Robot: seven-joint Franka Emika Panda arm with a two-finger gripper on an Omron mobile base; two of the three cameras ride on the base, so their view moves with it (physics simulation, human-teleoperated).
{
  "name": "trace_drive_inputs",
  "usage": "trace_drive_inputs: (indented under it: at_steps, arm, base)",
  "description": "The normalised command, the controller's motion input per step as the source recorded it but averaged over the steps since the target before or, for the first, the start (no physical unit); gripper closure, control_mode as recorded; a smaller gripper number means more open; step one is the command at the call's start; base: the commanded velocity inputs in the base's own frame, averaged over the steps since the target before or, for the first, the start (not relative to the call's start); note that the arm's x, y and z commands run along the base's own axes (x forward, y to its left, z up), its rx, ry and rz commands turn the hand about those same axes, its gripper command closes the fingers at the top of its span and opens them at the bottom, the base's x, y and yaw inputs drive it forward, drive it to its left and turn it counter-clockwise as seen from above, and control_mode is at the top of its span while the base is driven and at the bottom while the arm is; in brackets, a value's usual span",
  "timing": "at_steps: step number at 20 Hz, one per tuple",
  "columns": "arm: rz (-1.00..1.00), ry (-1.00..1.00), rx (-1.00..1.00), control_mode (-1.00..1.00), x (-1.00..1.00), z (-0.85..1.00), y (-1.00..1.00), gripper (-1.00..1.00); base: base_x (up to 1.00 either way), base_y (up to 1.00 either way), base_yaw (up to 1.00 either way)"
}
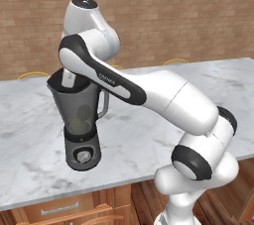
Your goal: Grab the lime and lemon from the fridge, place them in the blender, close the lid, and turn on the blender to create a marinade.
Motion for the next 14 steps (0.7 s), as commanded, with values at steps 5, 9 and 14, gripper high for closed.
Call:
trace_drive_inputs:
  at_steps: [5, 9, 14]
  arm:
    - [-0.01, 0.00, 0.00, -1.00, -0.33, 0.00, 0.00, 1.00]
    - [0.00, 0.00, 0.01, -1.00, -0.19, -0.11, -0.02, 1.00]
    - [0.00, 0.00, 0.03, -1.00, -0.05, -0.22, -0.05, 1.00]
  base:
    - [0.00, 0.00, 0.00]
    - [0.00, 0.00, 0.00]
    - [0.00, 0.00, 0.00]
